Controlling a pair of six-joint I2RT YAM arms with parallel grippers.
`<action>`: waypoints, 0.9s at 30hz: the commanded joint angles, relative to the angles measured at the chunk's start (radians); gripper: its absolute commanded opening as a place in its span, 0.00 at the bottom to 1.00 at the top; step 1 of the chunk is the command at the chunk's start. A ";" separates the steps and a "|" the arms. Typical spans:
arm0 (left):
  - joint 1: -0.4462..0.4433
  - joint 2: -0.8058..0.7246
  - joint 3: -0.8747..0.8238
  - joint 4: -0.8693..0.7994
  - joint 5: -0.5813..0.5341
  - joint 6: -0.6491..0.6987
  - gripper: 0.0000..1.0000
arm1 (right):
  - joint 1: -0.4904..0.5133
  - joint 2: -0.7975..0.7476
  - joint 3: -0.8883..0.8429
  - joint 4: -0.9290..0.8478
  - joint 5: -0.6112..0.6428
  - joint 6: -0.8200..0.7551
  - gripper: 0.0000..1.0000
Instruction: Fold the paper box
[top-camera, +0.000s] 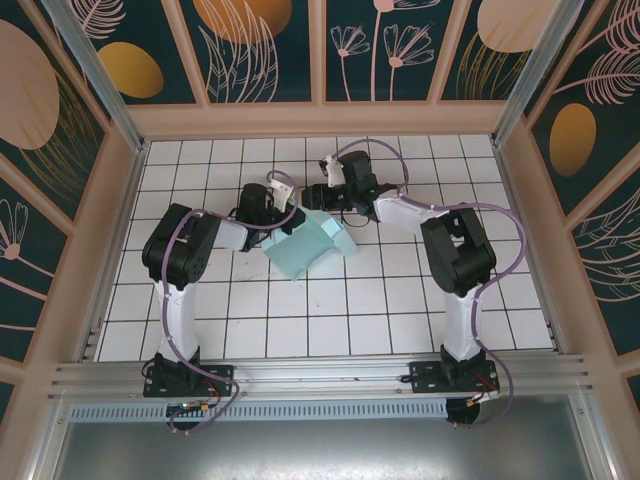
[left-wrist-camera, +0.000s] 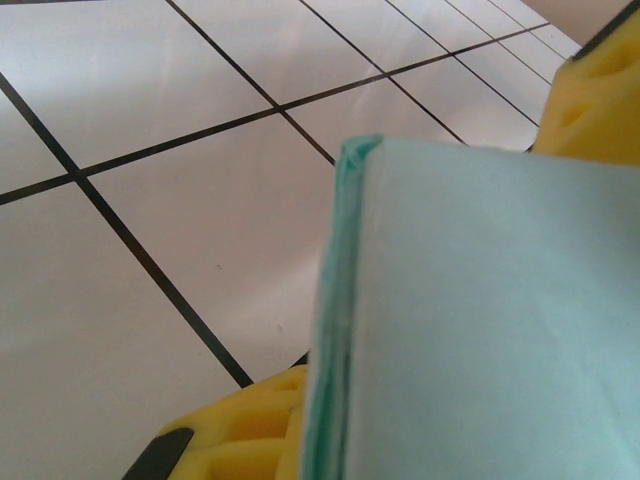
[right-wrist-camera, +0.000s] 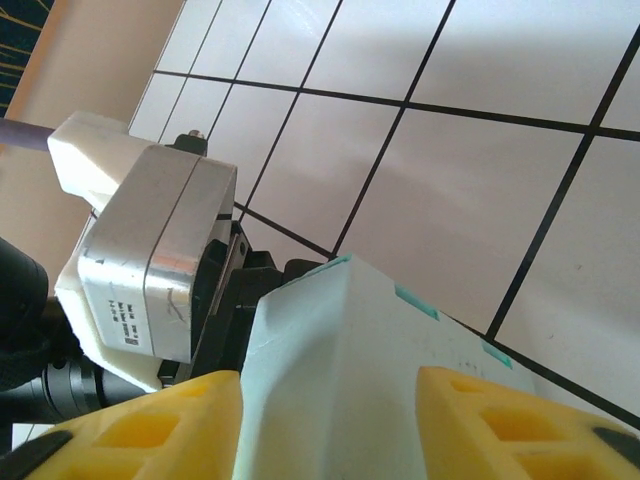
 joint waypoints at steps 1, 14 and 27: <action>0.005 -0.034 -0.022 0.095 -0.006 -0.046 0.00 | 0.009 -0.088 -0.043 0.030 0.020 0.008 0.54; 0.006 -0.173 -0.073 0.188 0.069 -0.118 0.00 | -0.071 -0.373 -0.270 0.194 0.178 0.074 0.60; 0.006 -0.205 -0.065 0.191 0.092 -0.193 0.00 | -0.017 -0.241 -0.209 0.176 -0.055 0.094 0.48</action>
